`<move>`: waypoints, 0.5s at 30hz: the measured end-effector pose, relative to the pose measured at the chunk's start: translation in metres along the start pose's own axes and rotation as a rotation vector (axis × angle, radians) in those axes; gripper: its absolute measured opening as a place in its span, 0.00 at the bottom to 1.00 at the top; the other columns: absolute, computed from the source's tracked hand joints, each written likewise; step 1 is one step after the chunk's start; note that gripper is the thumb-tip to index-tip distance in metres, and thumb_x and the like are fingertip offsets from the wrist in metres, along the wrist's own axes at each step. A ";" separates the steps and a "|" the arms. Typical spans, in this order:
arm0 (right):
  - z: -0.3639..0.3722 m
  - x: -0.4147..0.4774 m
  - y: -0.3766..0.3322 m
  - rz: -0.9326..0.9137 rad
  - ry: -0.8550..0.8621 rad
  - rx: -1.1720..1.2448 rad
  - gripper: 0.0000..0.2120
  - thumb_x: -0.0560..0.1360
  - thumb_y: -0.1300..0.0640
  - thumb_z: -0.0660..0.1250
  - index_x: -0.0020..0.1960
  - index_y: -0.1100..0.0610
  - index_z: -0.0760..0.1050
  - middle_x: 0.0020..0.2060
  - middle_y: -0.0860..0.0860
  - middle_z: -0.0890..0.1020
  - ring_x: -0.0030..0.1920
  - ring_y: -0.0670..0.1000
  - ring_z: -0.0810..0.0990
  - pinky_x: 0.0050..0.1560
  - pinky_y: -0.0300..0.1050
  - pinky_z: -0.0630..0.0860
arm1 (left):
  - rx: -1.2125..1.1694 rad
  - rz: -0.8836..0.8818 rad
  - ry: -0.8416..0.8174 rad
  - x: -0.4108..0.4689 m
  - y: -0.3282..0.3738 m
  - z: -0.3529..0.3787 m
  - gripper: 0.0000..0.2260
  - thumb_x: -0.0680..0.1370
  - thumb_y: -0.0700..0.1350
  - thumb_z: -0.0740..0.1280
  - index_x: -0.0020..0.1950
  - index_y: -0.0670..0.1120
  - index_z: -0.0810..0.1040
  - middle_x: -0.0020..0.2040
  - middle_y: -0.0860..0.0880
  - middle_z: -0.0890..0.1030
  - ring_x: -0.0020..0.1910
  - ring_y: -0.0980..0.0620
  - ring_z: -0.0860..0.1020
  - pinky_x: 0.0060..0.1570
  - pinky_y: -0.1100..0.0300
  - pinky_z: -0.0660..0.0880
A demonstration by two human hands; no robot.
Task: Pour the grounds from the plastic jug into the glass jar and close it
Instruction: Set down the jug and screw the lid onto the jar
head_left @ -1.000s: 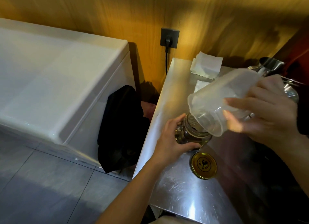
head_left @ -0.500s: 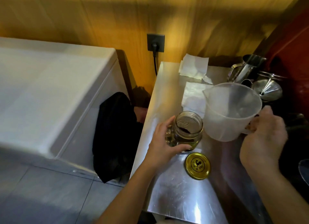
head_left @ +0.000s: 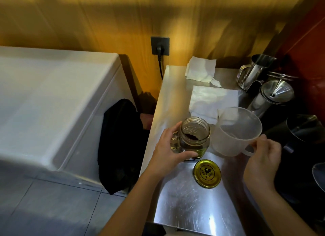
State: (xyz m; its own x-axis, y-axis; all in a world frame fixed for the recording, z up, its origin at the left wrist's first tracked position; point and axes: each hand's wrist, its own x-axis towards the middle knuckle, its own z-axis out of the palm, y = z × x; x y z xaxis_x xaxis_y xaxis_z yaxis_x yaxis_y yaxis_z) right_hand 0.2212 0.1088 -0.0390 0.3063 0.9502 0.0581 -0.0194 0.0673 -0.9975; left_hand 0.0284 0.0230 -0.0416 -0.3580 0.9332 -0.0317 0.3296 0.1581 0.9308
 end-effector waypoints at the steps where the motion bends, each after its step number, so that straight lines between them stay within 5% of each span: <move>1: -0.001 0.000 0.003 0.004 -0.005 -0.015 0.08 0.78 0.49 0.57 0.40 0.44 0.68 0.38 0.46 0.76 0.35 0.31 0.76 0.32 0.24 0.70 | -0.002 0.003 -0.003 0.000 0.000 0.000 0.38 0.61 0.59 0.76 0.67 0.65 0.62 0.66 0.57 0.70 0.65 0.58 0.69 0.66 0.54 0.69; 10: -0.009 0.002 0.017 -0.003 -0.042 -0.101 0.07 0.77 0.49 0.58 0.41 0.44 0.70 0.38 0.44 0.76 0.34 0.31 0.76 0.31 0.24 0.70 | -0.032 0.013 -0.027 0.004 -0.008 -0.001 0.38 0.63 0.55 0.78 0.67 0.65 0.62 0.66 0.57 0.69 0.66 0.60 0.68 0.63 0.64 0.69; 15: -0.012 0.003 0.019 -0.052 -0.078 -0.109 0.03 0.79 0.53 0.58 0.51 0.51 0.68 0.43 0.42 0.75 0.39 0.29 0.75 0.34 0.23 0.70 | -0.049 0.010 -0.034 0.006 -0.008 -0.002 0.37 0.60 0.57 0.78 0.62 0.71 0.63 0.65 0.57 0.70 0.65 0.60 0.69 0.61 0.65 0.69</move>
State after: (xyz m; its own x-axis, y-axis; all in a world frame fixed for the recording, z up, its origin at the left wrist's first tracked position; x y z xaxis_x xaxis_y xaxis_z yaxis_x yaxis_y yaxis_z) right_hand 0.2333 0.1091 -0.0582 0.2290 0.9674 0.1082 0.0993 0.0873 -0.9912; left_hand 0.0213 0.0267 -0.0487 -0.3251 0.9451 -0.0339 0.2899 0.1337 0.9477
